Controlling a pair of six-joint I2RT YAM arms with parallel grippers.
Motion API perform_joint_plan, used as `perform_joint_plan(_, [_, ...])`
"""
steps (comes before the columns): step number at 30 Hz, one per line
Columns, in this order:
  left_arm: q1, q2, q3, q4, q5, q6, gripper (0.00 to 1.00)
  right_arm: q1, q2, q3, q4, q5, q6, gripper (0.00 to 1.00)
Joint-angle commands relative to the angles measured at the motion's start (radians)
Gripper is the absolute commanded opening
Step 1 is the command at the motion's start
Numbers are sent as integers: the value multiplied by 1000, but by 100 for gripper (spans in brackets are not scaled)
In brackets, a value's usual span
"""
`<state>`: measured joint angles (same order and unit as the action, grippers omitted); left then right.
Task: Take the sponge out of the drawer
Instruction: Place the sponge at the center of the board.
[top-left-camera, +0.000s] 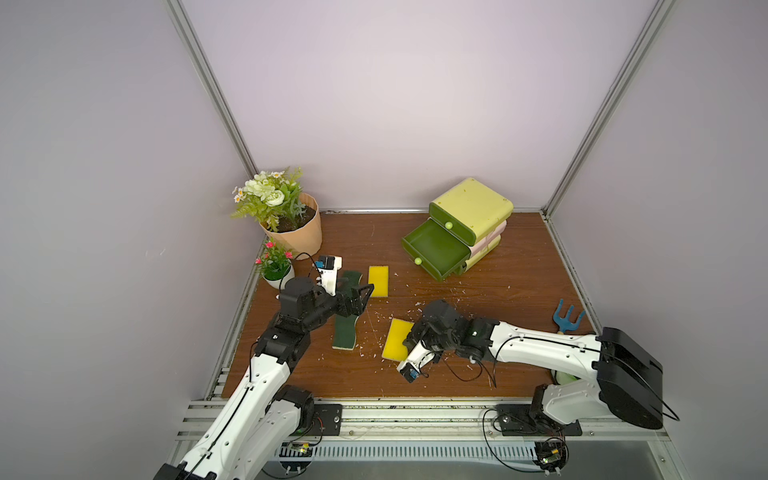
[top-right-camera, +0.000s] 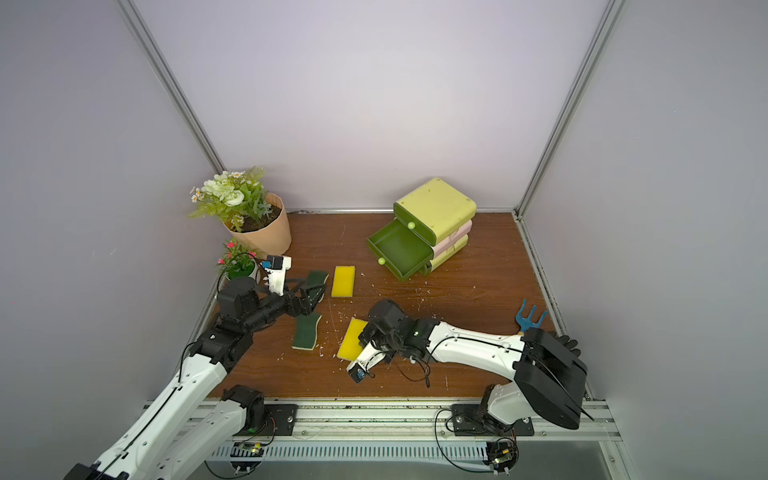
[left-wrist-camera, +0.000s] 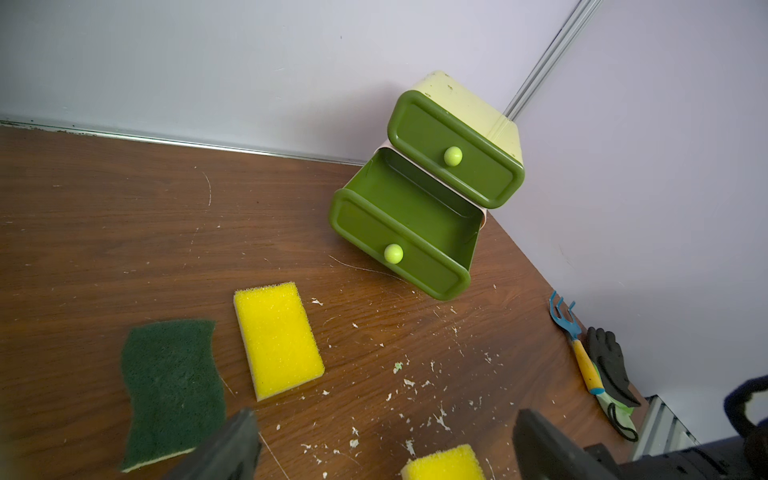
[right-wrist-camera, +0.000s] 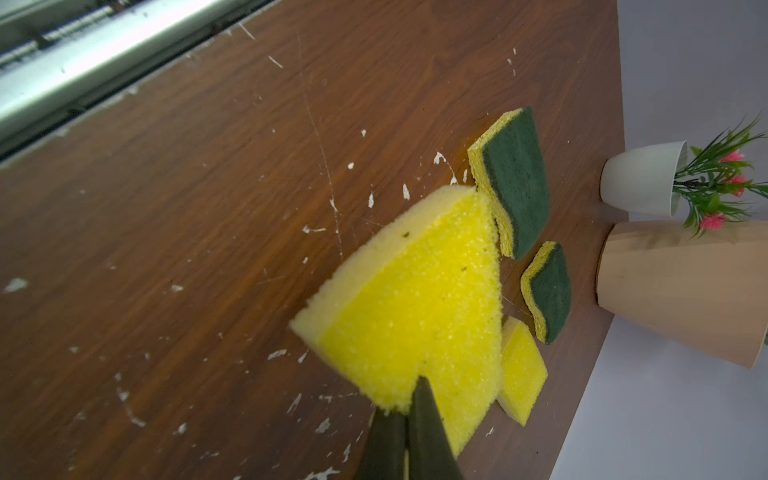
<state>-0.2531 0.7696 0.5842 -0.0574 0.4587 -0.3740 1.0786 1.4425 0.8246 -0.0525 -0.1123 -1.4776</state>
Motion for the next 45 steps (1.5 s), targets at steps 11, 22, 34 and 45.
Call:
perform_joint_plan(11, [13, -31, 9, -36, -77, 31, 98, 30, 199, 99, 130, -4, -131, 0])
perform_joint_plan(22, [13, -19, 11, -42, -88, 37, 98, 18, 341, 159, 265, 44, -151, 16])
perform_joint_plan(34, [14, -8, 9, -51, -99, 41, 98, -21, 342, 98, 451, 32, -113, 71])
perform_joint_plan(45, [14, -10, 11, -58, -105, 44, 98, -14, 83, -10, 445, -90, 315, 93])
